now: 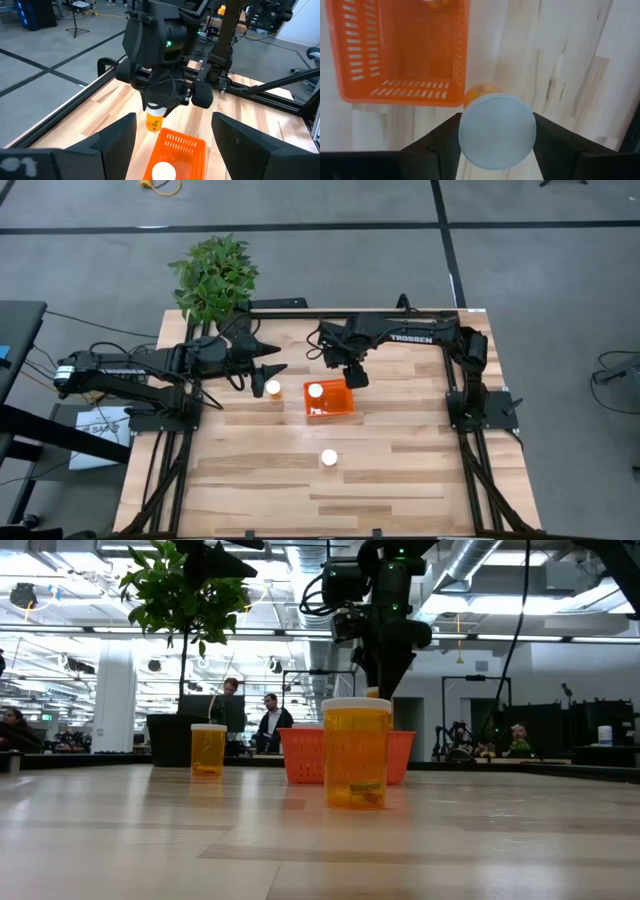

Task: Pick and place pill bottles into a basket
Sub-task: Put the orange pill bottle into the orange bin

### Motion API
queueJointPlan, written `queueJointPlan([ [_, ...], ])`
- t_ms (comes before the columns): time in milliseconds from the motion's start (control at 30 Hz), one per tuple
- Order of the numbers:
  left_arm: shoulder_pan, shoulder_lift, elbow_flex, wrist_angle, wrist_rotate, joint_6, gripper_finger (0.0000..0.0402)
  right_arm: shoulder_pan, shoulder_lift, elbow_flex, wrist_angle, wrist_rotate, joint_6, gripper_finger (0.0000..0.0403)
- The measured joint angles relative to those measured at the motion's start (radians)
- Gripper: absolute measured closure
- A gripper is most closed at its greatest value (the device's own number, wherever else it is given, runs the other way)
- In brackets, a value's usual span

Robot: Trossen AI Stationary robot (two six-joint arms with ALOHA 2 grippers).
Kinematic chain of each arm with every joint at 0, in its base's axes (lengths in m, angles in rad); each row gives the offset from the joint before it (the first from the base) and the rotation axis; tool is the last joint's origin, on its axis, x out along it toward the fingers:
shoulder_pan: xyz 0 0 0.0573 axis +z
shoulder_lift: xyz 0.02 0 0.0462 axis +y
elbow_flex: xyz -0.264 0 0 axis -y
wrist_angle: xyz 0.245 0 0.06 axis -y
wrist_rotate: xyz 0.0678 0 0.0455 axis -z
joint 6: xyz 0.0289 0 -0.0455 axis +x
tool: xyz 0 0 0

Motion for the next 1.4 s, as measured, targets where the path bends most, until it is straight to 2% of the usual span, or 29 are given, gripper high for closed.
queueJointPlan([
  [133,0.000,0.000,0.000,0.000,0.000,0.000,0.0152,0.018,0.000,0.000,-0.004,0.000,0.009,0.0192],
  [300,0.000,0.000,0.000,0.000,0.000,-0.001,0.0152,0.045,0.000,0.000,-0.008,-0.001,0.009,0.0213],
  [400,0.000,0.000,0.000,0.000,0.000,-0.001,0.0152,0.063,0.000,0.000,-0.008,-0.002,0.009,0.0213],
  [600,0.000,0.000,0.000,0.000,0.000,-0.001,0.0152,0.098,0.000,0.000,-0.008,-0.003,0.028,0.0190],
  [767,0.000,0.000,0.000,0.000,0.016,-0.001,0.0152,0.127,0.000,0.000,0.001,-0.004,0.029,0.0211],
  [900,0.000,0.000,0.000,0.000,0.027,-0.009,0.0152,0.146,0.000,0.000,0.023,-0.005,0.033,0.0212],
  [1100,0.000,0.000,0.000,0.000,0.053,-0.016,0.0152,0.156,0.000,0.000,0.051,-0.021,0.031,0.0184],
  [1300,0.000,0.000,0.000,0.000,0.053,-0.029,0.0152,0.146,0.000,0.000,0.074,-0.029,0.006,0.0212],
  [1400,0.000,0.000,0.000,0.000,0.053,-0.030,0.0152,0.137,0.000,0.000,0.090,-0.030,-0.002,0.0213],
])
